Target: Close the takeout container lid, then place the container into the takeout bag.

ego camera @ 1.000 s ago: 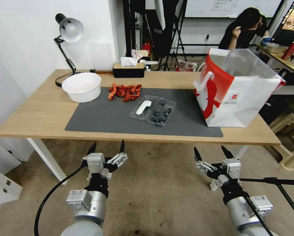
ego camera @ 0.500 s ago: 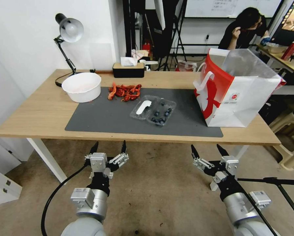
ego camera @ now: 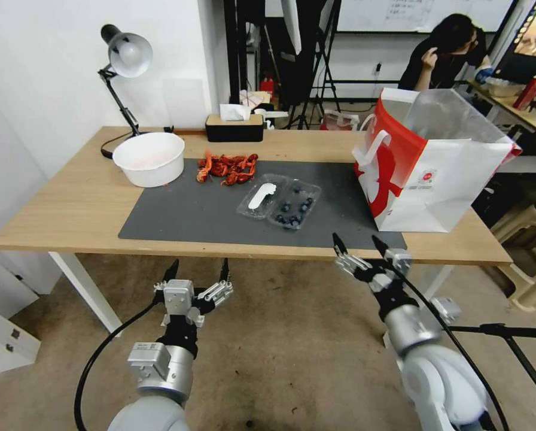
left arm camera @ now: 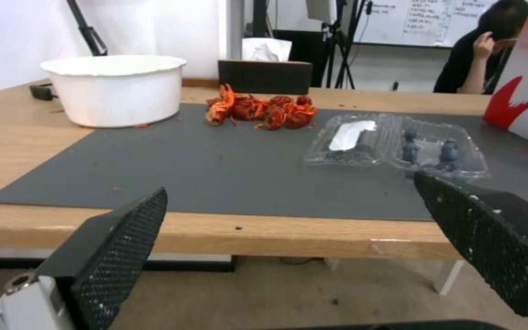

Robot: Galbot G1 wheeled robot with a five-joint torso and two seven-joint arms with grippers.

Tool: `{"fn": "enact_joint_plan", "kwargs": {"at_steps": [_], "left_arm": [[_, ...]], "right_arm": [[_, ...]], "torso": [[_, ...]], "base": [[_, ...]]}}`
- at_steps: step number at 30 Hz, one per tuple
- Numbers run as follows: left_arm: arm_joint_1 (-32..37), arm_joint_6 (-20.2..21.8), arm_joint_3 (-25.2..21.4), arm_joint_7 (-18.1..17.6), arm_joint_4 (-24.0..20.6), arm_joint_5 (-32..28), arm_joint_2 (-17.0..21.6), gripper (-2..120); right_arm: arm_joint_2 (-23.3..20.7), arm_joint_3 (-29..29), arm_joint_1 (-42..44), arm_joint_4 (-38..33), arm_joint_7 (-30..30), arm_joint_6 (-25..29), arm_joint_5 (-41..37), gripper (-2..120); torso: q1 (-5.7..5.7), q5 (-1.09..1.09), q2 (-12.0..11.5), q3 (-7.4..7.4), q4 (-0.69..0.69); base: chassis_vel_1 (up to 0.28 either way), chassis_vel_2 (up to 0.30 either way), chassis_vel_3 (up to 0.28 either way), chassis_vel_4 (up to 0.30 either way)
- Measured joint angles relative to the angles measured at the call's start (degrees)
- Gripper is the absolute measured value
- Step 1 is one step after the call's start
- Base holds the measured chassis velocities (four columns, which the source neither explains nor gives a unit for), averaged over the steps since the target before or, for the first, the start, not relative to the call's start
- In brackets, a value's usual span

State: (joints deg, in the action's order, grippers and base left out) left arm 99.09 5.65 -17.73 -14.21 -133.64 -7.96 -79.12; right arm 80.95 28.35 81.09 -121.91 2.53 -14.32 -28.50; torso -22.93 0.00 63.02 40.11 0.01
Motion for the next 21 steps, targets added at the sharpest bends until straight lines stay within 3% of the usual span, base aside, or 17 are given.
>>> {"fn": "enact_joint_plan", "kwargs": {"at_steps": [9, 12, 13, 14, 17, 21], "left_arm": [[0.2, -0.8, -0.7, 0.0, 0.4, 0.1, -0.3, 100], [0.1, -1.0, -0.7, -0.4, 0.9, 0.1, -0.5, 100], [0.1, -1.0, -0.7, -0.4, 0.9, 0.1, -0.5, 100], [0.2, -1.1, -0.7, -0.5, 1.0, 0.1, -0.7, 100], [0.2, -1.1, -0.7, -0.5, 1.2, 0.1, -0.9, 100], [0.3, -1.6, -0.9, -0.6, 1.6, 0.1, -0.9, 100]], "right_arm": [[-2.2, -8.4, -8.5, 2.6, -10.5, -6.3, -2.2, 100], [-2.3, -12.8, -14.0, 3.0, -19.2, -12.1, -3.1, 100], [-2.3, -12.8, -14.0, 3.0, -19.2, -12.1, -3.1, 100], [-2.2, -14.4, -16.4, 3.1, -24.0, -14.9, -4.5, 100], [-2.1, -15.8, -19.0, 3.1, -29.0, -18.2, -7.2, 100], [-1.9, -18.3, -24.4, 4.8, -40.1, -24.1, -12.2, 100]], "torso": [[0.0, -0.01, 0.0, 0.0, -0.01], [0.0, -0.02, 0.0, 0.0, 0.0], [0.0, -0.02, 0.0, 0.0, 0.0], [0.0, -0.01, 0.0, 0.0, 0.0], [0.01, -0.01, 0.0, 0.0, -0.01], [0.01, -0.01, 0.0, 0.0, -0.01]], "base": [[0.0, 0.0, 0.0, 0.0], [0.0, 0.0, 0.0, 0.0], [0.0, 0.0, 0.0, 0.0], [0.0, 0.0, 0.0, 0.0], [0.0, 0.0, 0.0, 0.0], [0.0, 0.0, 0.0, 0.0]]}}
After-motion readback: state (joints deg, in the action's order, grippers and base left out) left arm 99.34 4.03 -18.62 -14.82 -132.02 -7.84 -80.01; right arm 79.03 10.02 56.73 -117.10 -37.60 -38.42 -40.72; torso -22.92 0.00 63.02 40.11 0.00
